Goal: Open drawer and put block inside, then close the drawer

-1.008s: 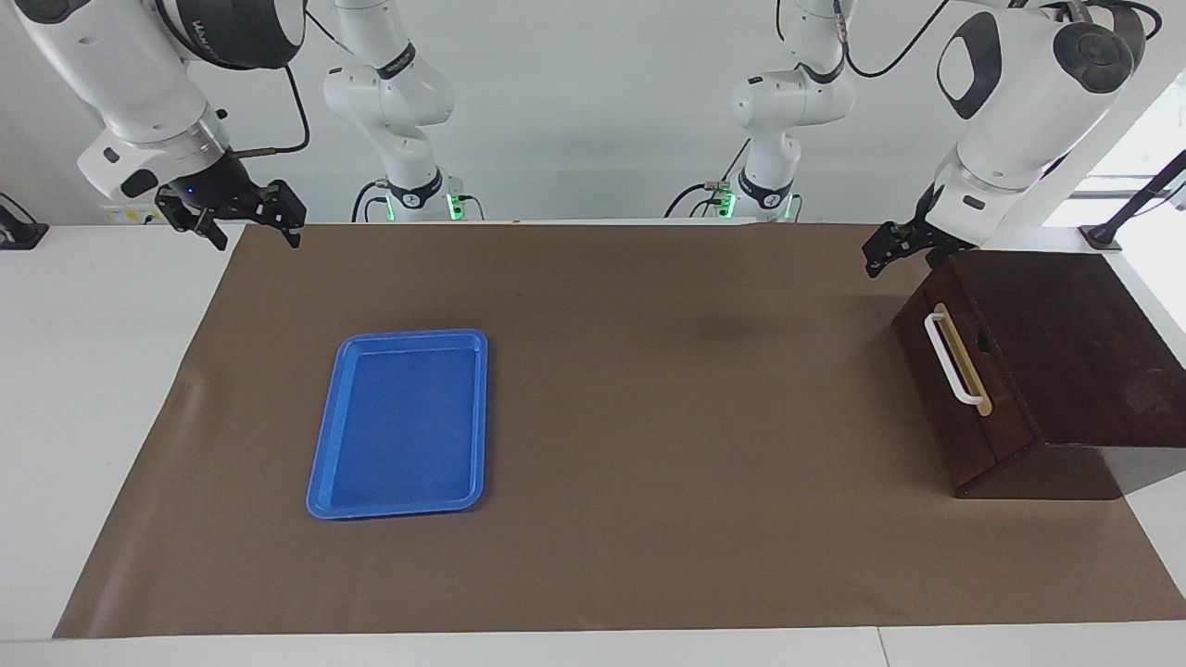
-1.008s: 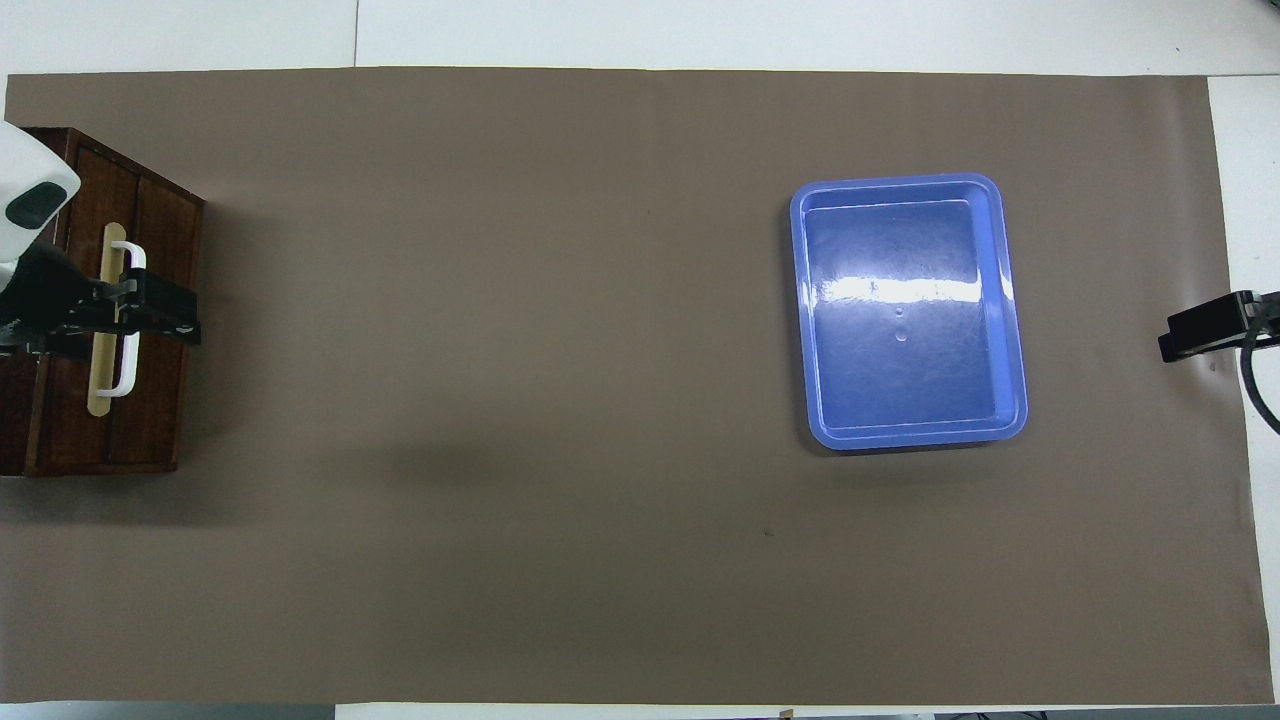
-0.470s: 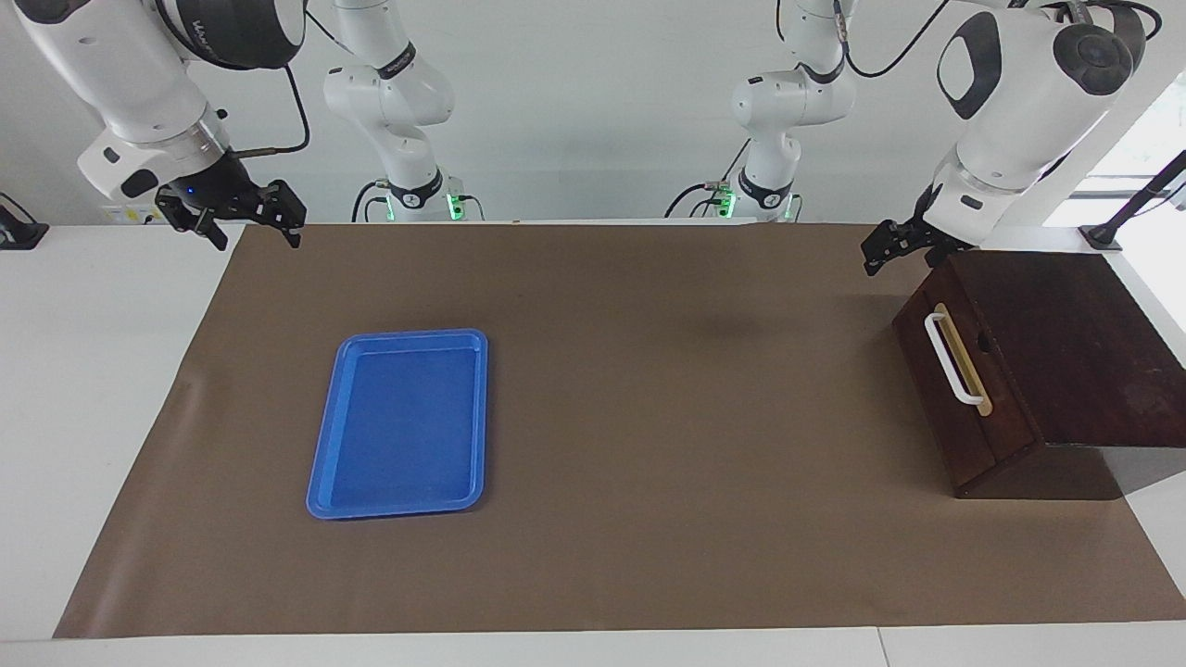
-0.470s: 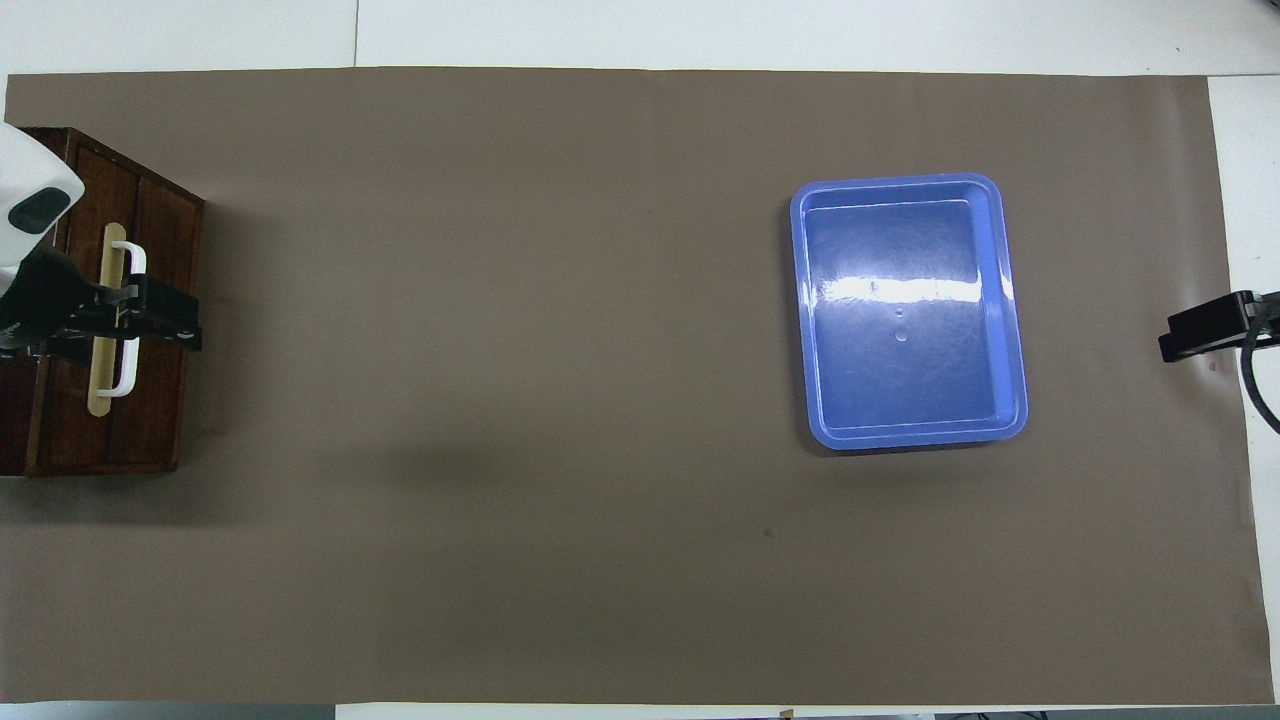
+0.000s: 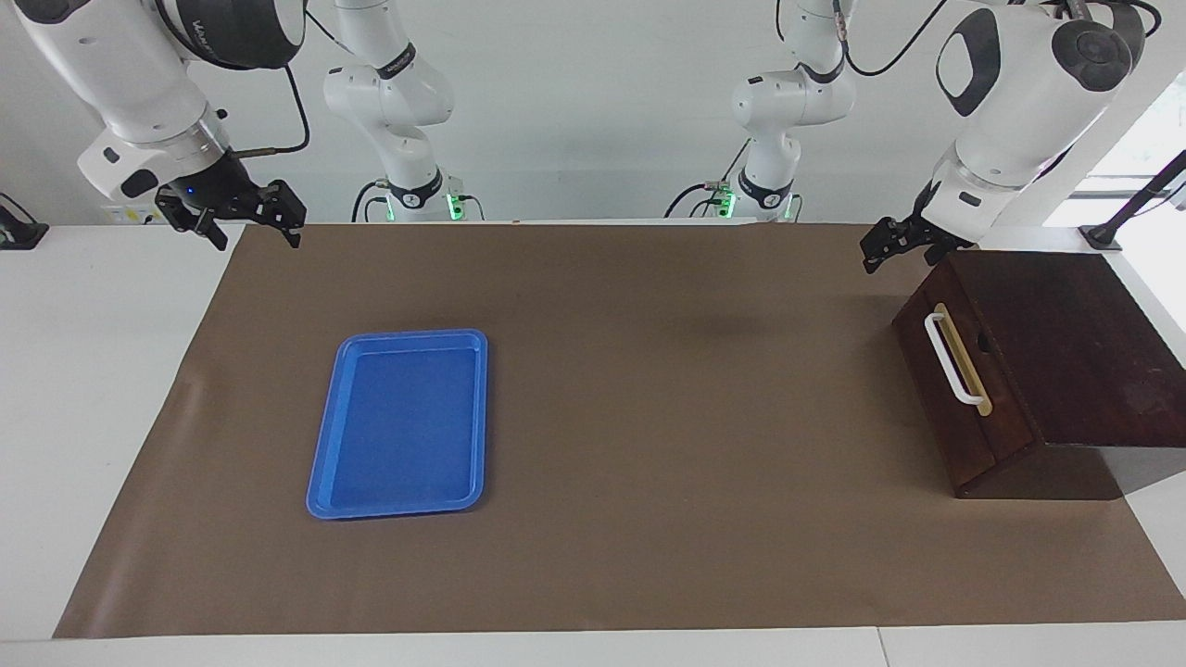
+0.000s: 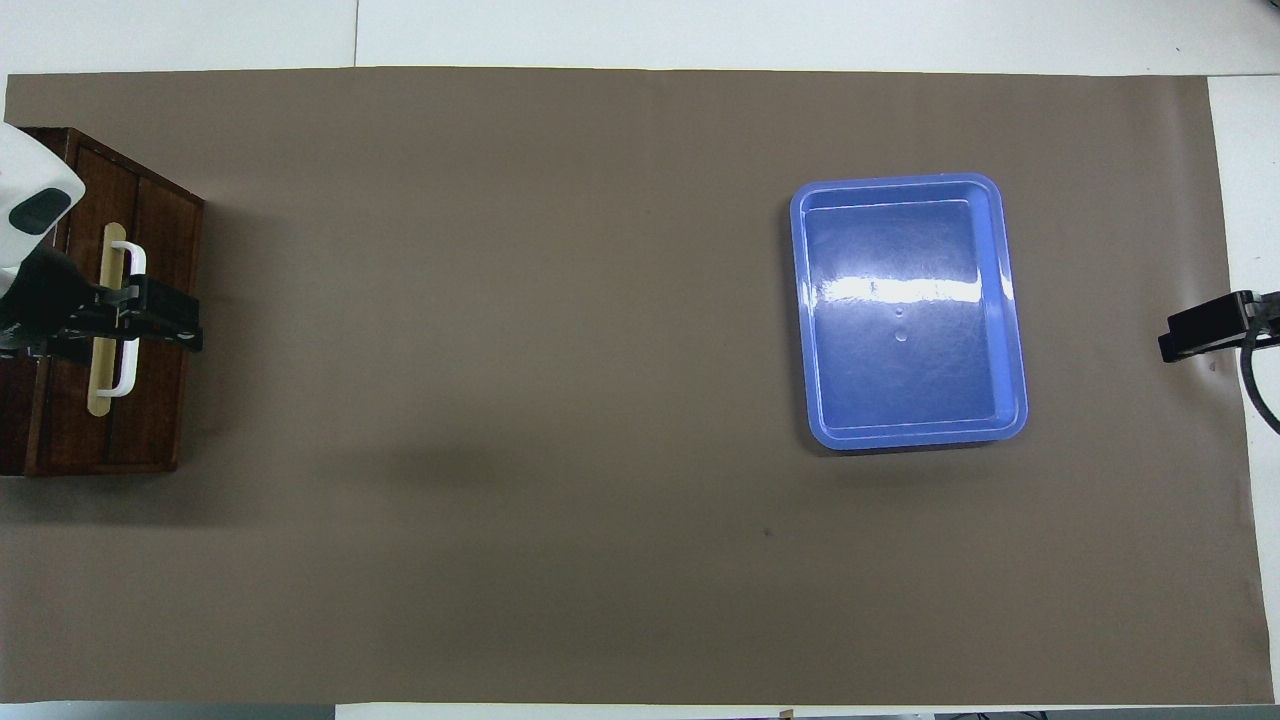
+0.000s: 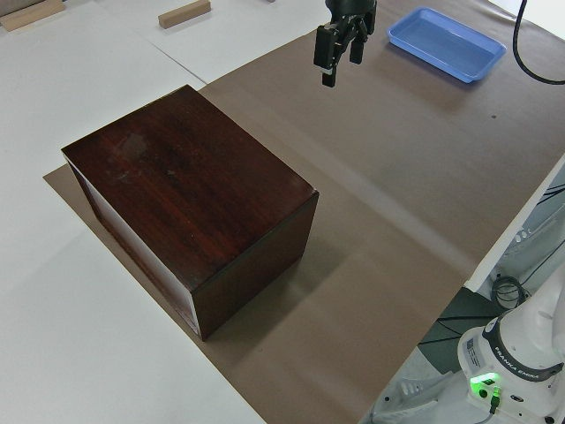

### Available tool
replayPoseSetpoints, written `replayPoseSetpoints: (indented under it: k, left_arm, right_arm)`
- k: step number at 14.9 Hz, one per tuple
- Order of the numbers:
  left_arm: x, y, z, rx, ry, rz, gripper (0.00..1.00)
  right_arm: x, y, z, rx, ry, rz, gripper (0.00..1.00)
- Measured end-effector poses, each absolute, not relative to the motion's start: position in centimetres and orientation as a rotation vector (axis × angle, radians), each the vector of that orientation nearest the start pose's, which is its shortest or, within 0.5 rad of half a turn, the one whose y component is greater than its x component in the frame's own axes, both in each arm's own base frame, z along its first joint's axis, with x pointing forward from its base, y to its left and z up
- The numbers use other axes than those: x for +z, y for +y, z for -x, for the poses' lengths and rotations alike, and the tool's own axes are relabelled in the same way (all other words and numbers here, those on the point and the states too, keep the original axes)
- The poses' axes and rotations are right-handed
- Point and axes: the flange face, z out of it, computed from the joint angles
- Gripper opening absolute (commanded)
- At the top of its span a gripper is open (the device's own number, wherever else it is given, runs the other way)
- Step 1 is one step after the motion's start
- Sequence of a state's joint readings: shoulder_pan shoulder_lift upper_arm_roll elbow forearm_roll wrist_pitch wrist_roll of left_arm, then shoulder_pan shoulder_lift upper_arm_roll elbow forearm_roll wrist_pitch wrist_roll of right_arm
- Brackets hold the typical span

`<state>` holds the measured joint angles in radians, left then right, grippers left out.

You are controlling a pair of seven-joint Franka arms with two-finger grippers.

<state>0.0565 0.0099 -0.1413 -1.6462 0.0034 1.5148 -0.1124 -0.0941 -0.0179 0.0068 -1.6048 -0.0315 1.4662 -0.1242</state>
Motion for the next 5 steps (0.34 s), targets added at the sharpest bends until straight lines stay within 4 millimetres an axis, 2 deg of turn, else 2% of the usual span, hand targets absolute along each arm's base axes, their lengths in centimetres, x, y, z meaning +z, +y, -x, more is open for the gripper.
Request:
replayPoseSetpoints:
  k: [5]
  left_arm:
    - [57.99, -4.41, -54.53, 0.218, -0.005, 3.118, 1.00]
  right_arm:
    - [61.00, -5.04, -53.42, 0.195, -0.056, 3.154, 1.00]
